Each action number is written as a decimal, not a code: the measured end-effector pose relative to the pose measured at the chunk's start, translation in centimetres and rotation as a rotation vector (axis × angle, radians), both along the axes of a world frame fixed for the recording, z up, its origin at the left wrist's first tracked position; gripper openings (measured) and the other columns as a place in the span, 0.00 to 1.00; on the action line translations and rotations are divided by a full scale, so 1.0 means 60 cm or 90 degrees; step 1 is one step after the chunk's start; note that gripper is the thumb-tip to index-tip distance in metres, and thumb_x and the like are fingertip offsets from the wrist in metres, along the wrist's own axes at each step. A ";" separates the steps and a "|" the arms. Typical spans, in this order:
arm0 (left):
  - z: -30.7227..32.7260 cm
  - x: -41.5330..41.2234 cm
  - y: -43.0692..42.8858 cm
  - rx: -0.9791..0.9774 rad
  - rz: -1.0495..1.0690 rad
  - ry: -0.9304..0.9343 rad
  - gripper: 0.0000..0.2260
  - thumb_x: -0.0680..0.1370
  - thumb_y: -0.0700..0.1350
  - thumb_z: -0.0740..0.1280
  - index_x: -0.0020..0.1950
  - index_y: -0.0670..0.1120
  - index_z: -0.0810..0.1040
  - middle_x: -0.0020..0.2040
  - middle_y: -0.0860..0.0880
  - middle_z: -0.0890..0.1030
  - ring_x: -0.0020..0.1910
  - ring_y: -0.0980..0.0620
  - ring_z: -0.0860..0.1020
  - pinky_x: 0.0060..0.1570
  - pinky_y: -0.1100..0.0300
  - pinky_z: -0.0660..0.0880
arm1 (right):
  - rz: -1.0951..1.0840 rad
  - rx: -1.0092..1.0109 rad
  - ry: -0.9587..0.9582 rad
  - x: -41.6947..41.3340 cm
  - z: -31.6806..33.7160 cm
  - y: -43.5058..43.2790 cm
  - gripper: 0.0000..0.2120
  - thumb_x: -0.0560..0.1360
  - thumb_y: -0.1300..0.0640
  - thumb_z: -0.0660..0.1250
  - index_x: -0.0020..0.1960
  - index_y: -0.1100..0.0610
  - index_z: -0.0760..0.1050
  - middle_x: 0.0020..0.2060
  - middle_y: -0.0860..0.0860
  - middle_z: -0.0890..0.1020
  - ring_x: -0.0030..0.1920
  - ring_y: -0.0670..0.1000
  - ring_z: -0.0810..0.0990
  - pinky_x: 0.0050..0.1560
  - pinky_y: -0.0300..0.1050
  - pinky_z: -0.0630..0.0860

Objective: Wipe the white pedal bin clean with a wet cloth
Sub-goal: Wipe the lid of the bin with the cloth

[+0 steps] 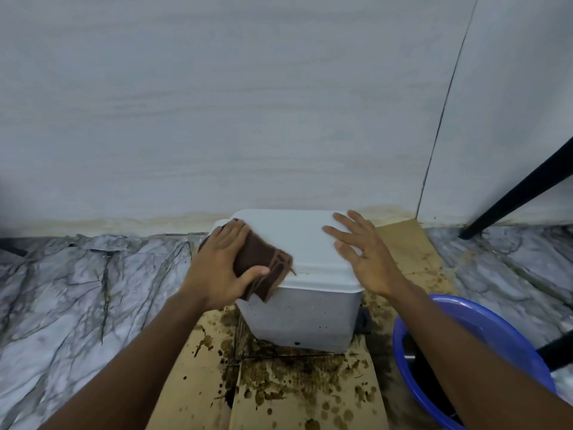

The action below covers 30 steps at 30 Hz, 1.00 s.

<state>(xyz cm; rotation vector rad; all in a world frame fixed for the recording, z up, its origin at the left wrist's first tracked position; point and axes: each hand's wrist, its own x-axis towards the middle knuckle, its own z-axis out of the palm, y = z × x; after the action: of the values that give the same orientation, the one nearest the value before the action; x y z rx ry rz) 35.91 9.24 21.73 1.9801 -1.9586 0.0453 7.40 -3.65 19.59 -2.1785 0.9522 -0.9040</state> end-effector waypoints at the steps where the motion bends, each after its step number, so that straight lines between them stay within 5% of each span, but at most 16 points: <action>1: 0.001 -0.021 -0.008 -0.009 -0.009 -0.021 0.46 0.75 0.75 0.54 0.82 0.43 0.62 0.82 0.45 0.61 0.82 0.51 0.55 0.80 0.56 0.45 | 0.000 0.000 0.001 0.000 -0.001 0.000 0.16 0.83 0.57 0.62 0.69 0.47 0.76 0.76 0.47 0.68 0.80 0.50 0.55 0.79 0.62 0.48; 8: -0.009 -0.178 -0.059 -0.046 -0.110 -0.057 0.40 0.80 0.71 0.54 0.80 0.41 0.66 0.80 0.43 0.67 0.81 0.47 0.61 0.81 0.54 0.50 | 0.004 -0.019 0.023 -0.014 -0.001 -0.001 0.17 0.84 0.57 0.60 0.69 0.42 0.72 0.76 0.45 0.67 0.80 0.49 0.54 0.79 0.61 0.48; 15: -0.005 -0.040 -0.007 -0.032 -0.096 0.011 0.34 0.79 0.66 0.62 0.77 0.43 0.72 0.77 0.46 0.71 0.78 0.47 0.67 0.78 0.49 0.62 | 0.005 0.016 0.004 -0.005 0.001 0.006 0.16 0.83 0.55 0.62 0.69 0.46 0.75 0.76 0.45 0.67 0.80 0.47 0.54 0.80 0.57 0.44; 20: -0.015 -0.007 0.008 -0.048 -0.039 0.025 0.36 0.77 0.65 0.61 0.77 0.42 0.72 0.77 0.45 0.71 0.79 0.47 0.65 0.79 0.47 0.61 | -0.003 0.013 0.000 -0.004 0.001 0.009 0.16 0.83 0.55 0.62 0.69 0.47 0.76 0.76 0.46 0.67 0.80 0.48 0.54 0.80 0.58 0.44; 30: -0.013 -0.156 -0.046 -0.097 -0.120 -0.034 0.32 0.79 0.61 0.67 0.75 0.40 0.74 0.76 0.42 0.73 0.77 0.45 0.68 0.78 0.52 0.57 | -0.003 0.001 0.018 -0.012 0.003 0.005 0.16 0.83 0.56 0.62 0.70 0.46 0.75 0.76 0.45 0.67 0.80 0.48 0.53 0.79 0.60 0.46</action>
<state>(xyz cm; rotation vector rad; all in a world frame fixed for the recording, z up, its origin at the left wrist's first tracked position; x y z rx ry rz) 26.56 6.48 20.97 1.7093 -2.0996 0.1971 6.69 -3.34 19.79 -2.1945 0.9724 -0.8764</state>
